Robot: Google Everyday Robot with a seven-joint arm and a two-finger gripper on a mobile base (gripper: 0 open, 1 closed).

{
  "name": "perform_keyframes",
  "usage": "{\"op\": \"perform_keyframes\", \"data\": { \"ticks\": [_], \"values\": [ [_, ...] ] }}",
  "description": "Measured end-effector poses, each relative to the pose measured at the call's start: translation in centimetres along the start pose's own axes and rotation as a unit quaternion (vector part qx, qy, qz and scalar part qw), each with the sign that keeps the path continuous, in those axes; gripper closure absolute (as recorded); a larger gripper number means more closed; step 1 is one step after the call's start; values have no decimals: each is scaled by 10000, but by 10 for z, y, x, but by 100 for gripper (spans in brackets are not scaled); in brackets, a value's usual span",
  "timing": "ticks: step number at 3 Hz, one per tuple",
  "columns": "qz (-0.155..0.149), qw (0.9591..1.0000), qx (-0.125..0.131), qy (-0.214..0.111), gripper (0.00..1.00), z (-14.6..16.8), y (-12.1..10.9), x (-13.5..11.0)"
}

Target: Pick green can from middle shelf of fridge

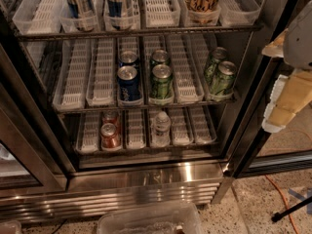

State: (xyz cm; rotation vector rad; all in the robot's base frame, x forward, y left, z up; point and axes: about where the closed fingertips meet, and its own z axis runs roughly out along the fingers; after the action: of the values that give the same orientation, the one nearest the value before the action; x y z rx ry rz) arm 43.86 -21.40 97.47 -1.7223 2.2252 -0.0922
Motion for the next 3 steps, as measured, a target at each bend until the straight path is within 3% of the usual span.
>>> {"op": "perform_keyframes", "data": {
  "ticks": [2,3],
  "values": [
    [171,9966,-88,-803,0,38,14,-34],
    [369,9899,17,-1365,0,55,22,-50]
  ]
}}
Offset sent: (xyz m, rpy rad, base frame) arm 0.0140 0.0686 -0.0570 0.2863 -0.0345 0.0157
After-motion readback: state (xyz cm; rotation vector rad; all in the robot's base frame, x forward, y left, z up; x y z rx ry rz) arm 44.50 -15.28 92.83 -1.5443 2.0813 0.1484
